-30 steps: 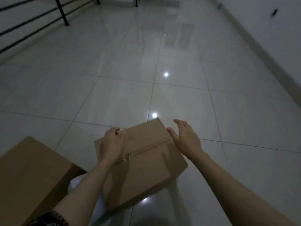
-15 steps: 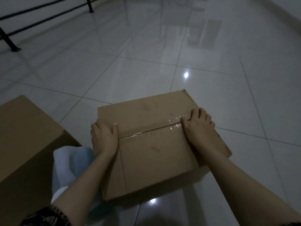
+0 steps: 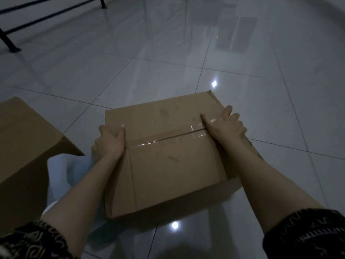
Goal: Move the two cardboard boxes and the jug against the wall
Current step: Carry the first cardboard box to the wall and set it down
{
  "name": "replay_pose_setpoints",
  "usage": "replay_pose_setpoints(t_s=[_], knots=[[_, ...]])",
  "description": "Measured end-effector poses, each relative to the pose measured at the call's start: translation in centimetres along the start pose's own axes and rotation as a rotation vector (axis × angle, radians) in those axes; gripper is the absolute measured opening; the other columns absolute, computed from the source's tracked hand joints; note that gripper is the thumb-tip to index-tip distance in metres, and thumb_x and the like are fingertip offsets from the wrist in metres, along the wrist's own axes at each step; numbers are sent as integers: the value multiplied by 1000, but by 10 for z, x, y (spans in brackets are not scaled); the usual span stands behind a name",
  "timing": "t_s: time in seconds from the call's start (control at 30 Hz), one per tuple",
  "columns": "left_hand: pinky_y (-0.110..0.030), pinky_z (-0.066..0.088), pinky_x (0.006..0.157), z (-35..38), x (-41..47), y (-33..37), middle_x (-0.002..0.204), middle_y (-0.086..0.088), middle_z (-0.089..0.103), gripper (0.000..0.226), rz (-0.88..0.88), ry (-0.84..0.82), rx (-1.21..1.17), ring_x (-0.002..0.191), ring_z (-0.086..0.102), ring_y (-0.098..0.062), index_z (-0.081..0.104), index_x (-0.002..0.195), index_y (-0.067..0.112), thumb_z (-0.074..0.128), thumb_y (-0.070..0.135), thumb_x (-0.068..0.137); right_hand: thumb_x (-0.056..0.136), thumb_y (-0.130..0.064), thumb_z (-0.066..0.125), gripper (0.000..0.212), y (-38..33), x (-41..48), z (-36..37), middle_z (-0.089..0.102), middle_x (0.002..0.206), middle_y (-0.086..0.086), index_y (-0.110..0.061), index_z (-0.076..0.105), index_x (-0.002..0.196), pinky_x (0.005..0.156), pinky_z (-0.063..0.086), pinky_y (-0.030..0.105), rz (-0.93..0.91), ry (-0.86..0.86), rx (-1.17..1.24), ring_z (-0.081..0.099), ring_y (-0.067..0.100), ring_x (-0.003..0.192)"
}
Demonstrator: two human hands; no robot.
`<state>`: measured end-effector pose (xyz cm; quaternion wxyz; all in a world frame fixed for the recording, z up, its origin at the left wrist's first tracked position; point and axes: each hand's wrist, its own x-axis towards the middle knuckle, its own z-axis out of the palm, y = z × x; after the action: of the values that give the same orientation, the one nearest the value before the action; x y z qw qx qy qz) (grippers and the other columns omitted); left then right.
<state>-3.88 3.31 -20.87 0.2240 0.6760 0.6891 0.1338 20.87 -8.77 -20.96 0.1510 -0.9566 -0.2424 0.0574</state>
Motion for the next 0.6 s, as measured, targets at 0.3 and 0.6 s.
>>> replay_pose_setpoints(t_s=[0.3, 0.6], knots=[[-48, 43, 86, 13, -7, 6, 129, -29, 50, 70, 95, 23, 85, 114, 50, -46, 26, 137, 2, 32, 56, 92, 81, -72, 41, 94, 22, -15, -5, 50, 129, 23, 1, 29, 138, 89, 42, 42, 5, 63, 18, 53, 37, 115], [-44, 41, 91, 8, 4, 17, 131, -28, 50, 67, 71, 18, 38, 119, 48, -44, 31, 135, -4, 34, 50, 94, 81, -72, 43, 87, 14, -10, -4, 53, 126, 21, 2, 40, 126, 89, 41, 41, 47, 97, 51, 54, 37, 112]])
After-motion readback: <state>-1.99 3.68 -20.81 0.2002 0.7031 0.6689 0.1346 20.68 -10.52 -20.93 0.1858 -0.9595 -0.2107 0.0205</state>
